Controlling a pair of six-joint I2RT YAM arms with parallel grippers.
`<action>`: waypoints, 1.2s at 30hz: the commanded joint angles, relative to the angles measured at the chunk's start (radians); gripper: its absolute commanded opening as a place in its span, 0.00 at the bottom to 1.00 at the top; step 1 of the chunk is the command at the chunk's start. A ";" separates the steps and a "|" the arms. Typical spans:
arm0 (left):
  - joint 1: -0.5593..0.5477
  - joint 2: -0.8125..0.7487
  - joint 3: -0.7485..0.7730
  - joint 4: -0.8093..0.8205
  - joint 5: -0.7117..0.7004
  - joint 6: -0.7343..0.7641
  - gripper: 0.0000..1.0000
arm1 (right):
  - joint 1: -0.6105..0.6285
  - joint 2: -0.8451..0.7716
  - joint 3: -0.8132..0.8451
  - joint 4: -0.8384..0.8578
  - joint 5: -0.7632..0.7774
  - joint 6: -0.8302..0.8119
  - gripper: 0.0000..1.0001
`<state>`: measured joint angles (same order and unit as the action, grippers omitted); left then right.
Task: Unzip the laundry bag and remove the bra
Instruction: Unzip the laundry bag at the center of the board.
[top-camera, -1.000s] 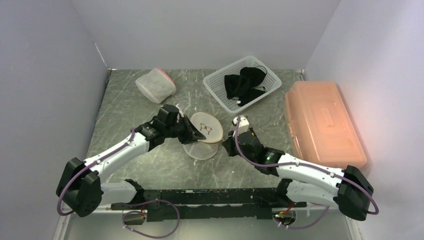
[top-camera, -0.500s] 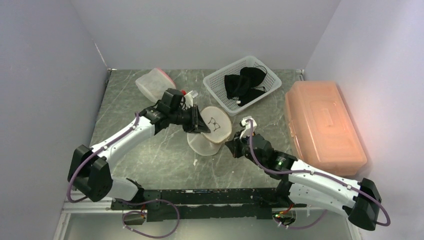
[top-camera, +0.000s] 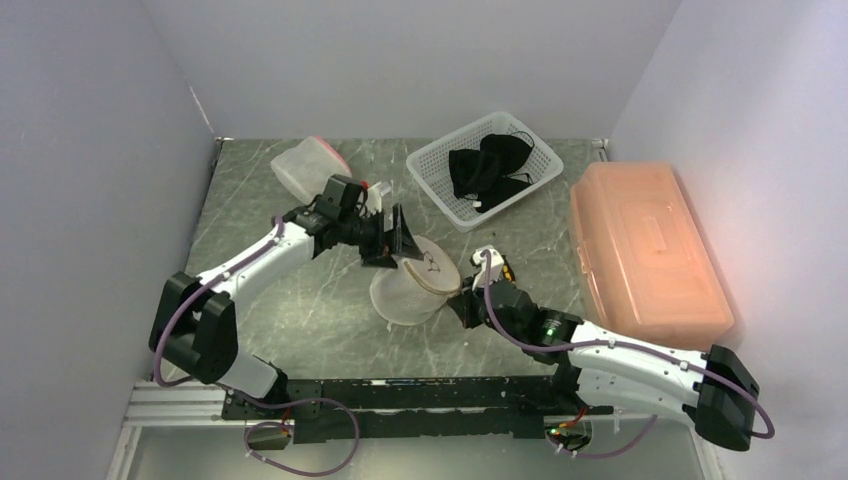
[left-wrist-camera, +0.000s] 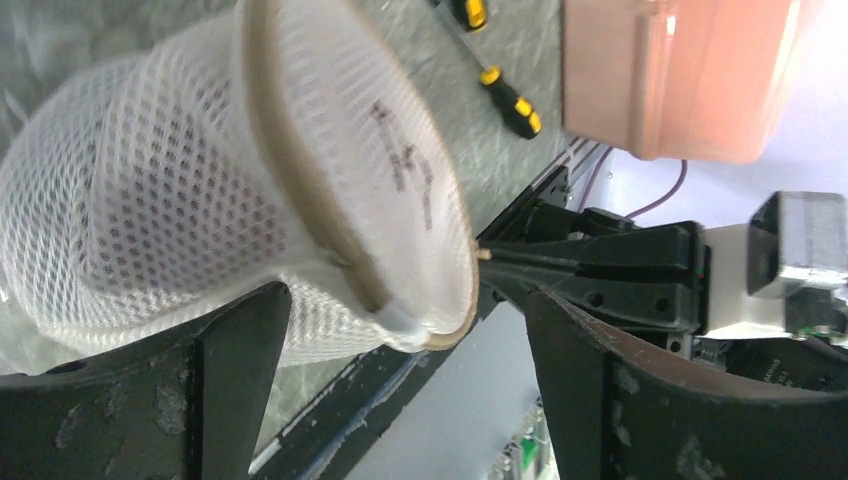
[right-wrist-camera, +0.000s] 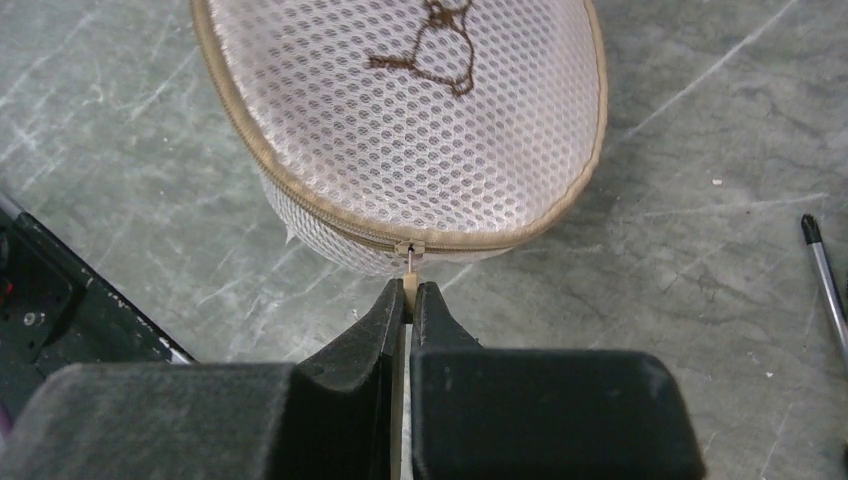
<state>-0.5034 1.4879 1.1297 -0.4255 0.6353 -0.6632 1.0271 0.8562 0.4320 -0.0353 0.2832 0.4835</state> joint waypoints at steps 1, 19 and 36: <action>-0.003 -0.104 -0.100 0.032 -0.071 -0.123 0.93 | 0.006 0.021 -0.012 0.112 0.021 0.037 0.00; -0.259 -0.413 -0.283 0.023 -0.572 -0.703 0.79 | 0.008 0.125 0.035 0.163 0.004 0.011 0.00; -0.307 -0.127 -0.199 0.160 -0.573 -0.707 0.32 | 0.021 0.101 0.011 0.159 0.004 0.033 0.00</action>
<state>-0.8032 1.3518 0.9134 -0.3225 0.0772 -1.3602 1.0397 0.9833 0.4278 0.0811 0.2829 0.5053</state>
